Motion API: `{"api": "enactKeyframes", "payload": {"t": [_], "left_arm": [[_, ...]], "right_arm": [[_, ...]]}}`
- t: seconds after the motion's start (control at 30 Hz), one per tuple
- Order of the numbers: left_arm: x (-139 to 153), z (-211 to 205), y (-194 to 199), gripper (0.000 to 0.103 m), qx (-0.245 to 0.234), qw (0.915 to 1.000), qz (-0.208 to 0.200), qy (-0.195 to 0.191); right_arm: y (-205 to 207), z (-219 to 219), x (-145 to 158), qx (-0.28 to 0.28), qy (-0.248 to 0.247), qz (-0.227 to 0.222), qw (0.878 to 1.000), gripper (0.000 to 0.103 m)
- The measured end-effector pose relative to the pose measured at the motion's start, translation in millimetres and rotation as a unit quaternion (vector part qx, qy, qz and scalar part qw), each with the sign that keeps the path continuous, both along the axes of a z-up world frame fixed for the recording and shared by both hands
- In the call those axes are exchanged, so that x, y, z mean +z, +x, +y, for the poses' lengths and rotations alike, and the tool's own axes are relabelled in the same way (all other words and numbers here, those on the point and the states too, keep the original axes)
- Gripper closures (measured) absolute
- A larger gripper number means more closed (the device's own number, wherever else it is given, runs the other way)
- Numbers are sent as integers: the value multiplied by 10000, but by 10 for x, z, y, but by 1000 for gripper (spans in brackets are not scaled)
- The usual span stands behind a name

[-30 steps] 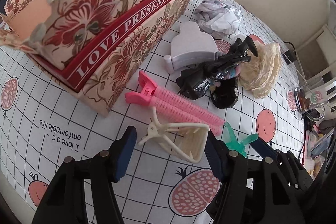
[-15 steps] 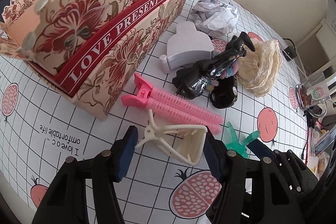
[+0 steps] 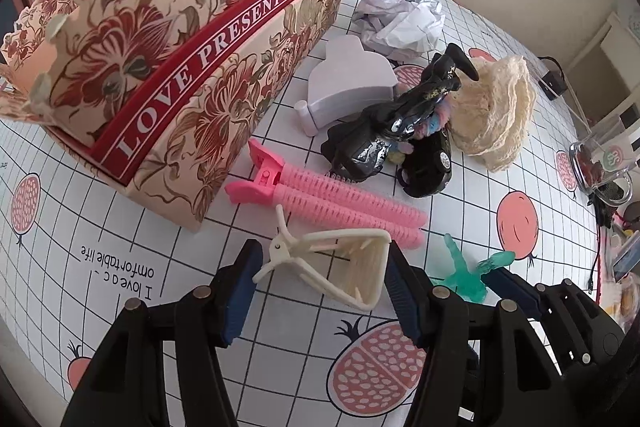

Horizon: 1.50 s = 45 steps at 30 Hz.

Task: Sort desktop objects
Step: 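Grasp the cream clip with the left gripper while the right grasps the green toy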

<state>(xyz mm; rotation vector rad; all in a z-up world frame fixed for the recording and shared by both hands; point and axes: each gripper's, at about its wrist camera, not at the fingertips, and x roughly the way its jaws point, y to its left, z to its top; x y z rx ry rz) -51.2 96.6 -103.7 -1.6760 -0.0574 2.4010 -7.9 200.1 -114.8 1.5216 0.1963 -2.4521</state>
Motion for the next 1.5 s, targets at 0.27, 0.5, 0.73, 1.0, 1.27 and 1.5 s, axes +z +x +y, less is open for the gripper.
{"api": "enactKeyframes", "payload": {"t": [0.27,0.5,0.73,1.0,1.27,1.5], "left_arm": [[-34,49,-79,48,-76,9998,110,-148],[-12,-13,-35,49,-119,9999,49,30],[25,-30,1,49,-185,9996,1,212],[110,-28,30,49,-267,9988,90,397],[141,-59,34,49,-269,9984,101,490],[219,39,19,49,-404,9973,187,591]], "right_arm": [[-19,35,-11,-34,-67,19,10000,44],[55,-36,0,-8,125,73,9999,45],[36,-63,22,-34,182,43,9998,48],[115,-60,67,-86,334,16,9994,52],[-38,179,128,-499,276,-21,9984,52],[-86,389,360,-919,35,180,9956,52]]}}
